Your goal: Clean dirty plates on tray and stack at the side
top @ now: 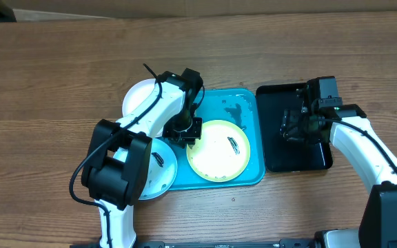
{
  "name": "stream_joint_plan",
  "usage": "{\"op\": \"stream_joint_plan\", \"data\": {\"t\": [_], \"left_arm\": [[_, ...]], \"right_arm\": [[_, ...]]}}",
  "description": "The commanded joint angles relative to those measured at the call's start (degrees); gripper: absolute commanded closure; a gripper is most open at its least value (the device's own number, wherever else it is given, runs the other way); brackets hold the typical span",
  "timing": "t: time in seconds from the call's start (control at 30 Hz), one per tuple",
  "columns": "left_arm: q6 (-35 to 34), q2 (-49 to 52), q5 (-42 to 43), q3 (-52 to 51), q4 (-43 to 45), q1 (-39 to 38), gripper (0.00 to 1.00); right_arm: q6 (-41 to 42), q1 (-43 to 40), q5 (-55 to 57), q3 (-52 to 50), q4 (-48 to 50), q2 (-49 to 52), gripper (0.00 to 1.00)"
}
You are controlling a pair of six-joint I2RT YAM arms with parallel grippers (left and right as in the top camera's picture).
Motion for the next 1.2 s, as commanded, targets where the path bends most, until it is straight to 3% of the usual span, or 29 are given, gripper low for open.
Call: {"op": "stream_joint_plan", "data": {"t": [0.0,0.17,0.33,0.5,0.7,0.8,0.83,1.17], "left_arm": [[-1.4,0.7,-0.9,-1.9,0.7,-0.8,0.80],[-1.6,0.7,-1.3,-2.9,1.6,-0.7,0.92],[1.3,0.7,-2.0,-2.5,3.4,-0.3,0.96],[2.1,0.7,-10.6,0.2,3.2,-0.2,0.96],[2.1,0.7,-15.0,5.4,2.6,-0.2,0.86],[2.1,0.7,-12.9,6.7,1.9,-0.3,0.67],[2.0,0.7,-12.3,6.7,1.6,-0.3,0.65],[-4.6,0.7,-10.1,3.7,-4.3,-0.4,0.70]], "right_arm": [[0.2,0.0,0.8,-0.2,0.3,0.3,0.22],[0.2,0.0,0.8,-0.2,0.3,0.3,0.22],[0.2,0.0,0.8,-0.2,0.4,0.3,0.22],[0.2,0.0,0.8,-0.2,0.3,0.3,0.22],[0.2,0.0,0.8,-0.2,0.3,0.3,0.22],[0.2,0.0,0.8,-0.2,0.3,0.3,0.22],[0.2,0.0,0.8,-0.2,0.2,0.3,0.22],[0.1,0.0,0.8,-0.2,0.0,0.3,0.21]]}}
